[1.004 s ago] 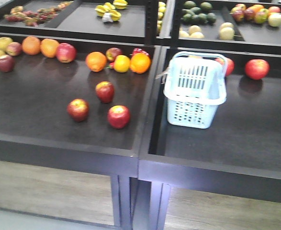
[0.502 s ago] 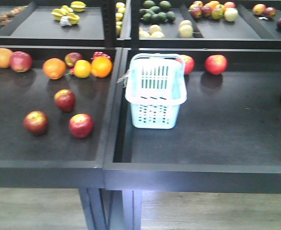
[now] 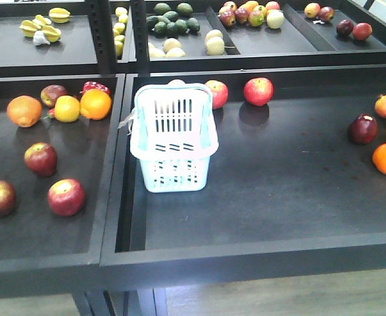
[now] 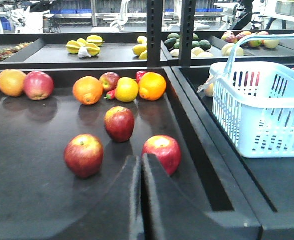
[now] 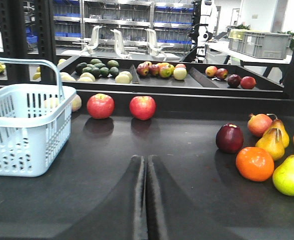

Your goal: Pick three apples into basket with both arms

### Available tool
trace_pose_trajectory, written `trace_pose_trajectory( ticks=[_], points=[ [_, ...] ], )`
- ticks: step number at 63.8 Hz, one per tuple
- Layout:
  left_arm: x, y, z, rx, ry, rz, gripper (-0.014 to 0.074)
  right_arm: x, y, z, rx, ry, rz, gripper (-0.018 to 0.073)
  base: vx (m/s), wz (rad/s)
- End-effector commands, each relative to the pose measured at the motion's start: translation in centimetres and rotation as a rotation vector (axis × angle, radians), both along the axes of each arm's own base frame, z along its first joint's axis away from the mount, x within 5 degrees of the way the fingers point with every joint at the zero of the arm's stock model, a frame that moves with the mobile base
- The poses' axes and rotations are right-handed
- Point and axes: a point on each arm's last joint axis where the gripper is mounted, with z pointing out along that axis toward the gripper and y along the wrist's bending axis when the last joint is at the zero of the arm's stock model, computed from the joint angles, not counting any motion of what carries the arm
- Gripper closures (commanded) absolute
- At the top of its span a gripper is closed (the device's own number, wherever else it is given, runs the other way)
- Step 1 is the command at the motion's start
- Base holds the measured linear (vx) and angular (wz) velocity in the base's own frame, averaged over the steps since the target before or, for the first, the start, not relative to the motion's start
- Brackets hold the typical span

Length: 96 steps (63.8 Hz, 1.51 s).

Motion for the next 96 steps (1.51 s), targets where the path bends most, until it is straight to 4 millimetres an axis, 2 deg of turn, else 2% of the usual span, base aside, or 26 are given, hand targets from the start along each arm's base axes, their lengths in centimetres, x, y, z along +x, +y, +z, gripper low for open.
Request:
trace_pose_trajectory(
  ticks=[1, 96],
  points=[
    [0.04, 0.06, -0.09, -0.007, -0.059, 0.006, 0.0603, -0.03, 0.03, 0.23, -0.014, -0.066, 0.001, 0.0561, 0.14, -0.11],
    [0.04, 0.06, -0.09, -0.007, -0.059, 0.006, 0.0603, -0.03, 0.03, 0.23, -0.014, -0.066, 0.001, 0.0561, 0.11, 0.04]
  ],
)
